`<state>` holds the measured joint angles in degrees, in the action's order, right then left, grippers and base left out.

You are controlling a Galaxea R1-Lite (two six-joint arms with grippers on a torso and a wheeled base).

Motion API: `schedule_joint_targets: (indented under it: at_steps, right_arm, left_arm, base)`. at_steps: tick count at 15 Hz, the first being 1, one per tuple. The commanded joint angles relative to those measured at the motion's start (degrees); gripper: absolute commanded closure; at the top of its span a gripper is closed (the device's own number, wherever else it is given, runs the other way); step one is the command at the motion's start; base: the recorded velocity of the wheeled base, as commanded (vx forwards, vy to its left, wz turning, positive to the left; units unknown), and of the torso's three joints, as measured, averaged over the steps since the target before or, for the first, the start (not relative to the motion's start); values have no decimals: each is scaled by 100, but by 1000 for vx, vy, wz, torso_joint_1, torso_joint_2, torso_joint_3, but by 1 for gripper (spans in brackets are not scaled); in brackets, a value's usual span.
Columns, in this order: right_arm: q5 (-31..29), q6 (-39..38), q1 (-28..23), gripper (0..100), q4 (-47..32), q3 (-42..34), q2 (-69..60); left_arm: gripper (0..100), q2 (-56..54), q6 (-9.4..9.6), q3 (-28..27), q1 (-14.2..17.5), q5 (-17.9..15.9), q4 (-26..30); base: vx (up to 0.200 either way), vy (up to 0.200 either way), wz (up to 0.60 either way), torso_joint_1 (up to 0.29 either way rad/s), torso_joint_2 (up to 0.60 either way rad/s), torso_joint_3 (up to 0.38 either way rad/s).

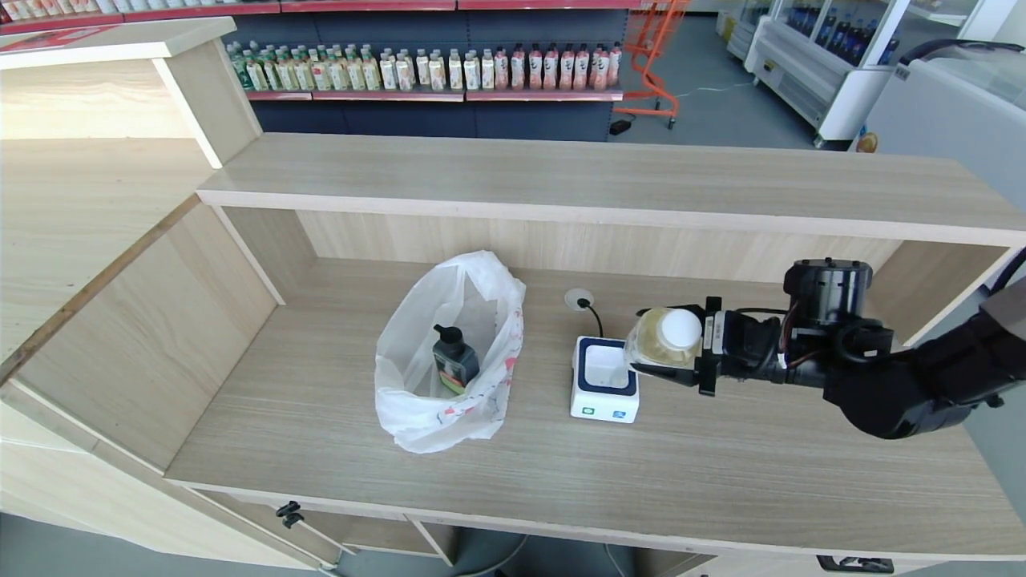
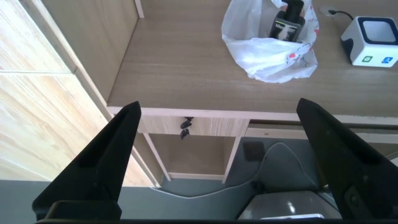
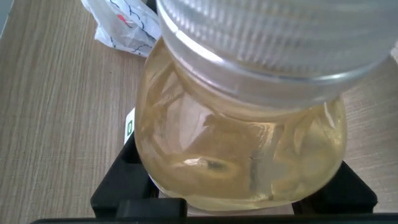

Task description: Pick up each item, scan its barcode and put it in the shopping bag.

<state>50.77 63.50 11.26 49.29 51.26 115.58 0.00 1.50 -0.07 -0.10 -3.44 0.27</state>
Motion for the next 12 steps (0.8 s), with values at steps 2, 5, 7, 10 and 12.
schedule_joint_targets:
  at_steps: [2, 5, 7, 10, 12]
  right_arm:
    - [-6, 40, 69, 100, 28, 191, 334]
    - [3, 31, 69, 100, 521, 200, 650]
    - [3, 22, 78, 100, 670, 314, 817]
    - [3, 22, 113, 100, 670, 437, 905]
    - [11, -4, 139, 100, 661, 587, 949]
  left_arm:
    - [0, 9, -1, -1, 1, 1, 0]
    - [0, 9, -1, -1, 1, 1, 0]
    - [0, 9, -1, -1, 1, 1, 0]
    - [0, 0, -1, -1, 1, 1, 0]
    - [0, 0, -1, -1, 1, 1, 0]
  base:
    - [0, 0, 0, 0, 0, 0]
    - [0, 0, 0, 0, 0, 0]
    - [0, 0, 0, 0, 0, 0]
    - [0, 0, 0, 0, 0, 0]
    - [0, 0, 0, 0, 0, 0]
